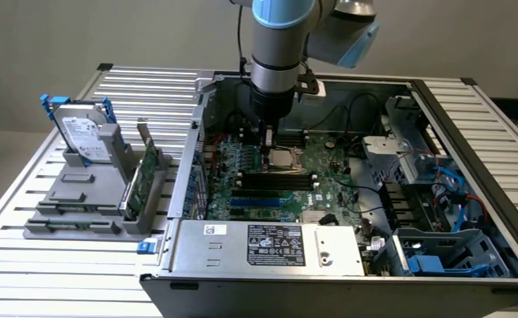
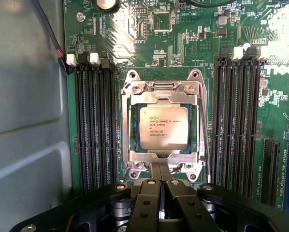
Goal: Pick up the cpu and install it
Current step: 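Close the cpu cover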
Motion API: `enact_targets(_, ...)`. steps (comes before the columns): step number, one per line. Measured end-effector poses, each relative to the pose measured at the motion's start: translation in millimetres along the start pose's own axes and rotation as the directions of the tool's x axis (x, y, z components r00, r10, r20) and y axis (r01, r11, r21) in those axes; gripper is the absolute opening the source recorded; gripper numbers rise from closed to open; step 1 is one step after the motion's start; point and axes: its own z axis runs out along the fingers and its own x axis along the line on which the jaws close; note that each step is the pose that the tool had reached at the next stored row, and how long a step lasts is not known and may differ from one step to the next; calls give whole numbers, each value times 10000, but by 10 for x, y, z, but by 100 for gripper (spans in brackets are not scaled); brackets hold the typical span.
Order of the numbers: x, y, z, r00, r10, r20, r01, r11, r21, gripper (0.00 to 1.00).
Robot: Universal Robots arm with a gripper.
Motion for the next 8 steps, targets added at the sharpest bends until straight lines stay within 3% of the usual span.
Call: enact_targets(8,-1,33,21,10000,-51,1,51,10000,3,11)
